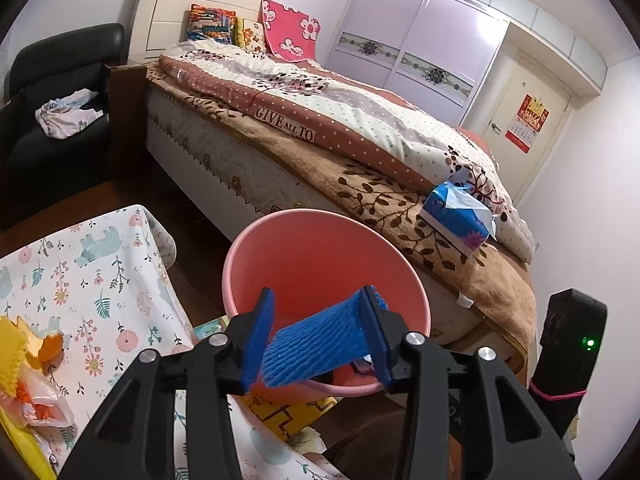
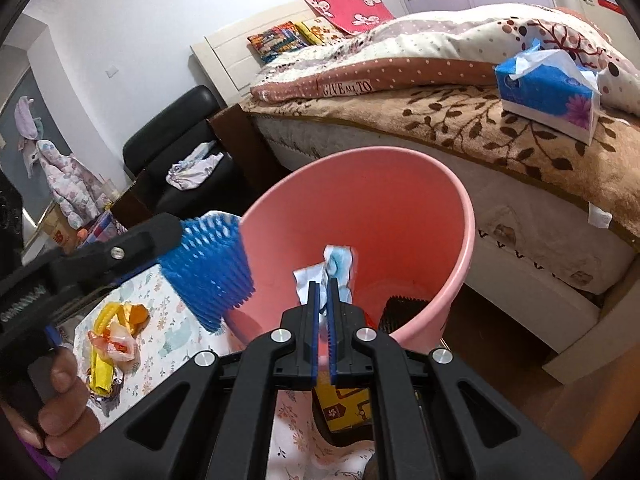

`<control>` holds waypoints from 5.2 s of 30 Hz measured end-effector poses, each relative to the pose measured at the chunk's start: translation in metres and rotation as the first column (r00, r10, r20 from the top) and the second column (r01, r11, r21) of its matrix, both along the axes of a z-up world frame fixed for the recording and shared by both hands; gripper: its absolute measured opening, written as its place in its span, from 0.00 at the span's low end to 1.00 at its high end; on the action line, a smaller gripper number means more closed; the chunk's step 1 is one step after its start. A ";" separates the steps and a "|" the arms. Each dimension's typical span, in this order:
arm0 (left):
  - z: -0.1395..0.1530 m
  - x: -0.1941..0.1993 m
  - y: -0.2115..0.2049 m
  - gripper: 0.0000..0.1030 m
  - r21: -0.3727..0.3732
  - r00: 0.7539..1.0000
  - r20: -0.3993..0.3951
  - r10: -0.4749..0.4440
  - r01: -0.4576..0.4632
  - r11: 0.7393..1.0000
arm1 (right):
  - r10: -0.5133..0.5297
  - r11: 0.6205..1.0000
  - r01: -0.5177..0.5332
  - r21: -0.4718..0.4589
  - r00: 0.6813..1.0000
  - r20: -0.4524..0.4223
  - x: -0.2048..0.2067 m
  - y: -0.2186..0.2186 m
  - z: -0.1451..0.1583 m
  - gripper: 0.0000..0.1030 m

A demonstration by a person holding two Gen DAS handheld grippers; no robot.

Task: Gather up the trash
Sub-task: 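Open the left gripper to drop the blue net while the right drops the wrapper, then return to the table and grasp the crumpled red-white wrapper with the left gripper, then grasp the yellow plastic bag with the right gripper while the left holds the wrapper, then carry the wrapper and yellow bag over the pink bucket with both grippers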

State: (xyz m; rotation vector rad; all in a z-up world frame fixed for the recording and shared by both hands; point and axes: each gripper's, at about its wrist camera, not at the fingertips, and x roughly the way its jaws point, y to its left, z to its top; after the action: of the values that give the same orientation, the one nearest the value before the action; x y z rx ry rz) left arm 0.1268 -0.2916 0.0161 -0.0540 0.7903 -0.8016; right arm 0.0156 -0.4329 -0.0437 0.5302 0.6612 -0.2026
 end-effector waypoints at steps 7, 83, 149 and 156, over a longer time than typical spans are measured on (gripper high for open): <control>0.004 -0.001 0.006 0.47 -0.010 1.000 0.006 0.011 -0.011 1.000 | -0.018 0.999 0.018 -0.030 1.000 0.021 -0.004 0.004 0.005 0.35; -0.052 -0.048 0.279 0.45 0.151 0.833 -0.139 0.536 -0.517 0.843 | 0.576 0.816 -0.575 -0.066 0.817 0.004 -0.003 0.223 0.027 0.49; 0.002 -0.087 0.304 0.06 0.015 0.877 -0.017 0.480 -0.479 0.877 | 0.660 0.746 -0.646 -0.160 0.749 0.052 0.006 0.254 0.060 0.04; 0.017 -0.079 0.270 0.06 -0.005 0.909 0.019 0.417 -0.417 0.909 | 0.571 0.817 -0.557 -0.150 0.818 0.073 0.004 0.211 0.062 0.04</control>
State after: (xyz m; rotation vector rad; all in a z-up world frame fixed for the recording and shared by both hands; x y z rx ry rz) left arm 0.0480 -0.0216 0.0329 -0.2094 0.7261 -0.3941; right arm 0.0199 -0.2216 0.0186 0.2041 0.6623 0.3494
